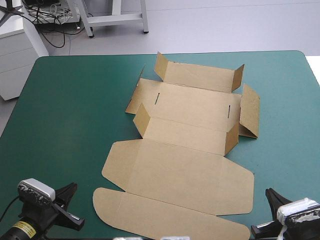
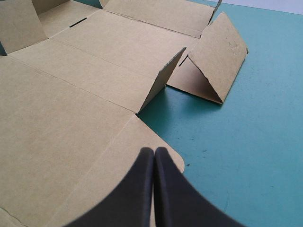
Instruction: Fold the box
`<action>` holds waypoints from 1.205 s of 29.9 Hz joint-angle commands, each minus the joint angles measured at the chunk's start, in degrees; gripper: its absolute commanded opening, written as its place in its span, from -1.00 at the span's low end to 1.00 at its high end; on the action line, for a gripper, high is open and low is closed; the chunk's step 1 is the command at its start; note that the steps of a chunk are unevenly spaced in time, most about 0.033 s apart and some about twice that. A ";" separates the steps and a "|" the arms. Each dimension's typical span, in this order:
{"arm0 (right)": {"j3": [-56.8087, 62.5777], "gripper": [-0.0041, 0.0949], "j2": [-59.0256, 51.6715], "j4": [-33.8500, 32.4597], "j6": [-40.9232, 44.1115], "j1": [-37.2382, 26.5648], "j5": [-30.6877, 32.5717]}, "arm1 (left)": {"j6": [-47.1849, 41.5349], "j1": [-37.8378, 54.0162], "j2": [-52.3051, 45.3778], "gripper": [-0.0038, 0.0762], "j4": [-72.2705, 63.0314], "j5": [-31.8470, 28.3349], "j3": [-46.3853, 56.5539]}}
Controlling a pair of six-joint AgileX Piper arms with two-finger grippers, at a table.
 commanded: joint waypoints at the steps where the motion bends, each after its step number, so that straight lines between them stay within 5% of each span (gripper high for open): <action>1: -1.62 -0.96 -0.02 0.92 -0.10 -0.19 -4.19 | -0.09 -0.29 0.77 -0.93 -0.68 -3.81 -1.92; 20: -1.62 -0.92 -0.02 1.20 -0.46 -0.19 -4.08 | -0.09 -0.29 0.77 -0.93 -0.68 -3.81 -1.92; 24: -1.62 -0.58 -0.02 1.60 -0.46 -0.19 -3.96 | -0.09 -0.29 0.77 -0.93 -0.68 -3.81 -1.92; 31: -1.62 0.60 -0.02 1.60 -0.46 -0.19 -3.96 | -0.09 -0.29 0.77 -0.93 -0.68 -3.81 -1.92; 36: -1.62 0.67 -0.02 1.60 0.45 -0.19 -4.09 | -0.23 -0.29 0.77 -0.93 -0.68 -3.92 -1.92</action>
